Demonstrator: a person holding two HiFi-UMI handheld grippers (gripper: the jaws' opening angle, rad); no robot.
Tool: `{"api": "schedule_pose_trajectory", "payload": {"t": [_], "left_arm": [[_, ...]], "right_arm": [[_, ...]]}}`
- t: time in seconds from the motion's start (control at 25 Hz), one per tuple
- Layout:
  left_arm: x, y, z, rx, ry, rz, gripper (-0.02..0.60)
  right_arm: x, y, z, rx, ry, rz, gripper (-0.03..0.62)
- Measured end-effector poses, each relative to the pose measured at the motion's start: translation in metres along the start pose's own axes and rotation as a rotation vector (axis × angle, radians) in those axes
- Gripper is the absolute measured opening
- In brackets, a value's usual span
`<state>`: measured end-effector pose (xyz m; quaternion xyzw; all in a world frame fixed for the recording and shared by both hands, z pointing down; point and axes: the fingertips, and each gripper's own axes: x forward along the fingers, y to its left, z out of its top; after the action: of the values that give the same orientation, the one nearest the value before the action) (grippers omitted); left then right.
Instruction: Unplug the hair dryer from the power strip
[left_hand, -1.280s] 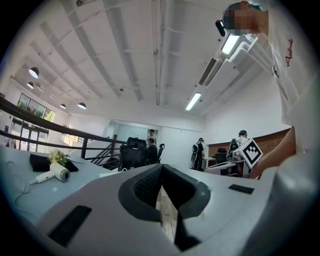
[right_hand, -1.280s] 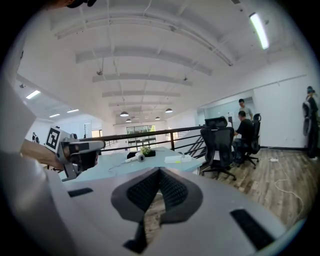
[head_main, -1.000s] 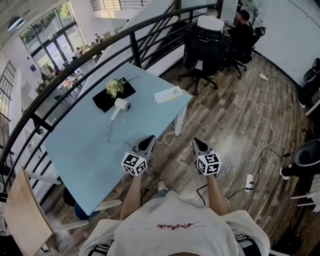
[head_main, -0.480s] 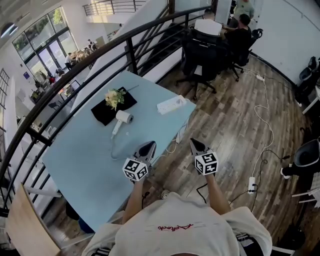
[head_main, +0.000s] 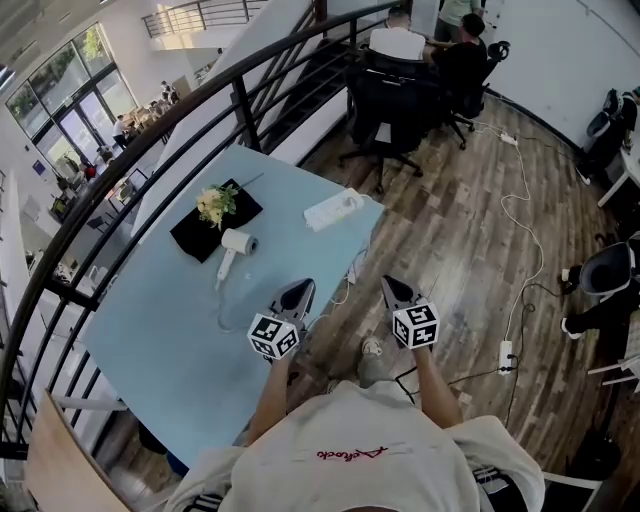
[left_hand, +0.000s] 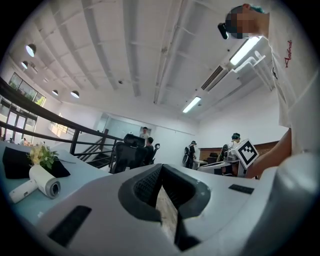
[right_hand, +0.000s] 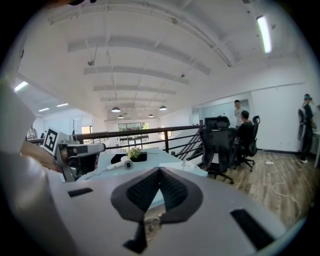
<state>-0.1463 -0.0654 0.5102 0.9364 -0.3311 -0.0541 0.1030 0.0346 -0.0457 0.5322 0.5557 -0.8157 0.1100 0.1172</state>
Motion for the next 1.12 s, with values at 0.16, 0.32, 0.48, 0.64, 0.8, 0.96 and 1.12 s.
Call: {"api": "schedule_pose_trajectory", "payload": {"t": [0.16, 0.32, 0.48, 0.64, 0.8, 0.96, 1.12], "left_arm": [[0.015, 0.003, -0.001, 0.01, 0.012, -0.015, 0.009], [0.033, 0.015, -0.002, 0.022, 0.016, -0.013, 0.009], [0.057, 0.032, 0.004, 0.026, 0.011, 0.008, 0.009], [0.087, 0.053, 0.016, 0.052, 0.015, 0.038, 0.009], [0.117, 0.077, 0.022, 0.064, 0.02, 0.085, 0.009], [0.146, 0.097, 0.028, 0.067, 0.03, 0.146, 0.009], [0.175, 0.114, 0.035, 0.076, 0.041, 0.2, 0.009]], "right_arm": [[0.008, -0.01, -0.003, 0.017, -0.008, -0.007, 0.017], [0.028, -0.024, -0.002, 0.029, -0.02, 0.002, 0.017], [0.051, -0.043, 0.003, 0.04, -0.025, 0.025, 0.017], [0.082, -0.067, 0.015, 0.047, -0.03, 0.051, 0.018], [0.12, -0.092, 0.029, 0.046, -0.033, 0.092, 0.018], [0.156, -0.115, 0.044, 0.044, -0.028, 0.152, 0.018], [0.187, -0.14, 0.059, 0.037, -0.025, 0.202, 0.018]]}}
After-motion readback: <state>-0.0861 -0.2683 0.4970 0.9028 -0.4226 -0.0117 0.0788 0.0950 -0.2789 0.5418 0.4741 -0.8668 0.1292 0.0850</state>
